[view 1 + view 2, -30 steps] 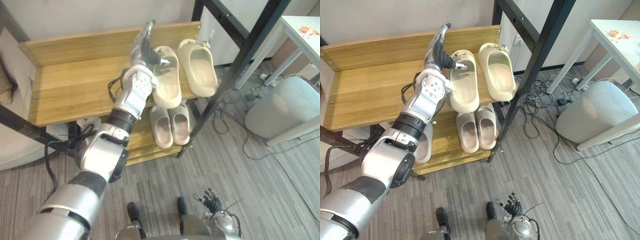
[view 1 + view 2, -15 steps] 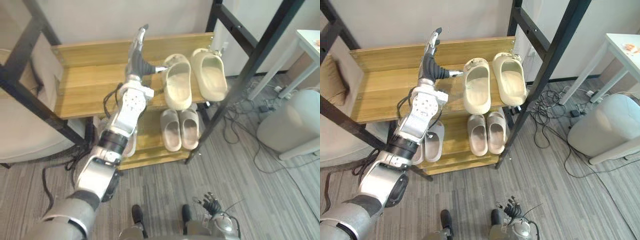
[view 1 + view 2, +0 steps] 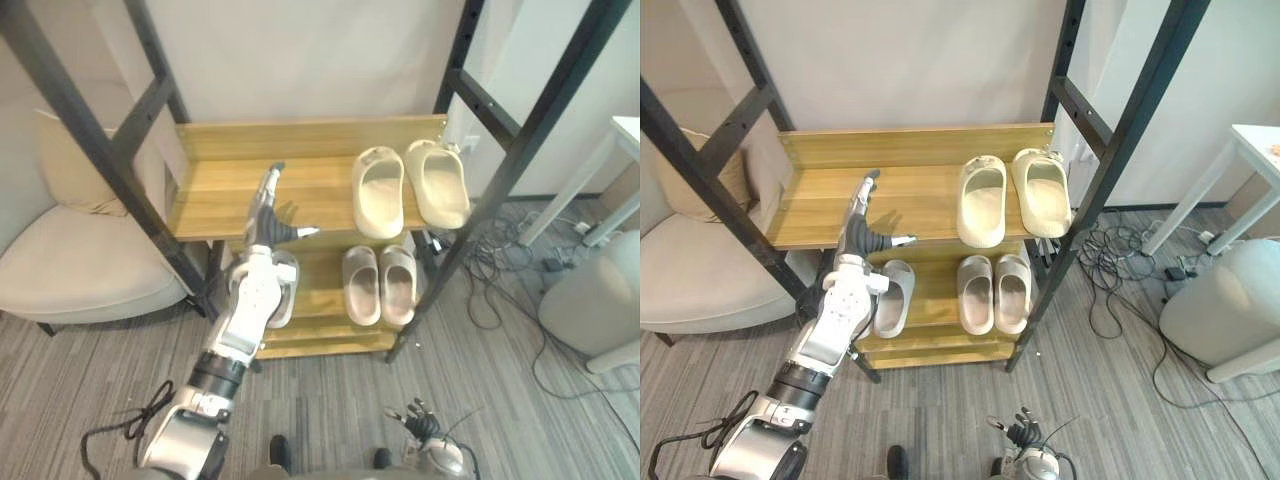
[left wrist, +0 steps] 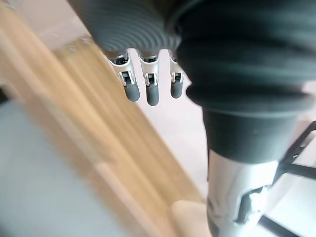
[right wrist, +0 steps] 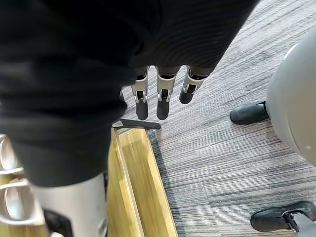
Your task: Organize the slippers on the shoe rack
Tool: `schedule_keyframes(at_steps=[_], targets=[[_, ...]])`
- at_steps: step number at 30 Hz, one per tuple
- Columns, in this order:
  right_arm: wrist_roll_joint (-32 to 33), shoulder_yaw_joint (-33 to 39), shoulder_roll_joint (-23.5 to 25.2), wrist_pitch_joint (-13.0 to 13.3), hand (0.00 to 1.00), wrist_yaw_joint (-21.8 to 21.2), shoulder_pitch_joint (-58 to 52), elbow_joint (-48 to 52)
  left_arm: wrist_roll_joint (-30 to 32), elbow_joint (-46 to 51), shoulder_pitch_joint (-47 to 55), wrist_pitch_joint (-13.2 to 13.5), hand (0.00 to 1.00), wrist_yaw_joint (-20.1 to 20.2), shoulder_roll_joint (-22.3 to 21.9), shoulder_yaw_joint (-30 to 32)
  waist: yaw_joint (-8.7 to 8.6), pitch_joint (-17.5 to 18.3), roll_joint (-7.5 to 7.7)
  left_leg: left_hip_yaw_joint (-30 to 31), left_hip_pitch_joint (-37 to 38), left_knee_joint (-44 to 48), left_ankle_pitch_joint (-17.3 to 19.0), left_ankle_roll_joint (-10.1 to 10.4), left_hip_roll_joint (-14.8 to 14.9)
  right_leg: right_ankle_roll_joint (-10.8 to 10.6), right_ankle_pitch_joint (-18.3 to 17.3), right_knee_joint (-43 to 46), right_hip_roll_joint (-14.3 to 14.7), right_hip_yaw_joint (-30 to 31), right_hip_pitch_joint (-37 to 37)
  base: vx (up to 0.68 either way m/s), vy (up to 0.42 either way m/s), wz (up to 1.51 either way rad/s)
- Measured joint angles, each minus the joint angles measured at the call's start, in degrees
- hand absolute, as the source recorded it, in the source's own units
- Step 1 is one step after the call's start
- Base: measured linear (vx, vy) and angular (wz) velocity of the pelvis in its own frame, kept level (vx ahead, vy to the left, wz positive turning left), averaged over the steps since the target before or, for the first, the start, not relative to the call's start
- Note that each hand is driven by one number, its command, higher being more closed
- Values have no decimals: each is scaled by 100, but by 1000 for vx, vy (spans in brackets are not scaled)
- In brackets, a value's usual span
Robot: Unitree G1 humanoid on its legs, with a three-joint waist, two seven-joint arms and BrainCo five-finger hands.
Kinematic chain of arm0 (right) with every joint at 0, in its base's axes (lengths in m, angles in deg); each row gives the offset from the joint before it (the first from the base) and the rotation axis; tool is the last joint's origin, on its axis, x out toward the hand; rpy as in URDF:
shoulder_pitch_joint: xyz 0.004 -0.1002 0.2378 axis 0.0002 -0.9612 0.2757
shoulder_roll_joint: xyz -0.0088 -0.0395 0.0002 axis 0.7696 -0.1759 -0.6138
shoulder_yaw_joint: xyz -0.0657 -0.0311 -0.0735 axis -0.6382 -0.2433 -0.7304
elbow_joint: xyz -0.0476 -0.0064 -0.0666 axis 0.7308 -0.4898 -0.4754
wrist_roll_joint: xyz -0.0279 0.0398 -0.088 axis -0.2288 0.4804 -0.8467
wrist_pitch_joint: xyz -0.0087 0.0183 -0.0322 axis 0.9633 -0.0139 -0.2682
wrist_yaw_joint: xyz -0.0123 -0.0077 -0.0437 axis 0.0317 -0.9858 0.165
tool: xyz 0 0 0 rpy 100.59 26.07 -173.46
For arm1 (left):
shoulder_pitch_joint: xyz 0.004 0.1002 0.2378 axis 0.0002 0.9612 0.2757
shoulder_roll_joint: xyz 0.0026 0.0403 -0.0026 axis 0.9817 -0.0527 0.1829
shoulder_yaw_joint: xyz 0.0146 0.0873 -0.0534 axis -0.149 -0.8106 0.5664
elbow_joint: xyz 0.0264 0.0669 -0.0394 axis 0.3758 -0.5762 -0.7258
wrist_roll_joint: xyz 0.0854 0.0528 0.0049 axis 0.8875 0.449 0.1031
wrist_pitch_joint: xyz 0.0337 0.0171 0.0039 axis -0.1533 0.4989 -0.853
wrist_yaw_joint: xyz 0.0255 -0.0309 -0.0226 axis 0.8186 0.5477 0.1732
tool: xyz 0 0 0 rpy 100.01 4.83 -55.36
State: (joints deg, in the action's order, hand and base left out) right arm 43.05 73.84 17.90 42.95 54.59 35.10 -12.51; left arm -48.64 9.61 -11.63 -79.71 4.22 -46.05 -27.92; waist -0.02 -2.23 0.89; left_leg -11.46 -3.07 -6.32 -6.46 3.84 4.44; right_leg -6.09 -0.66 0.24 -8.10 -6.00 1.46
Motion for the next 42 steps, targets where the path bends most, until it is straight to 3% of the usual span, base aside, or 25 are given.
schedule_keyframes(at_steps=[14,34,42], targets=[[2,60,12,-3,0,11,81,-93,370,-590,-48,142,0,-29,-144,-216,4,120,86,102,112,0,46,104,10,28,-55,-80,21,-151,-219,34,-12,4],[11,300,24,-7,0,39,235,-95,346,-1177,-565,77,0,-28,-152,-573,6,119,93,-21,170,1,97,115,16,25,-53,-144,22,-55,-250,-5,-1,-2],[13,437,59,-69,0,39,250,-66,-440,-1207,-709,104,0,-1,-397,-829,1,119,92,-74,214,1,117,131,19,22,-51,-143,21,-6,-254,2,-1,-4]])
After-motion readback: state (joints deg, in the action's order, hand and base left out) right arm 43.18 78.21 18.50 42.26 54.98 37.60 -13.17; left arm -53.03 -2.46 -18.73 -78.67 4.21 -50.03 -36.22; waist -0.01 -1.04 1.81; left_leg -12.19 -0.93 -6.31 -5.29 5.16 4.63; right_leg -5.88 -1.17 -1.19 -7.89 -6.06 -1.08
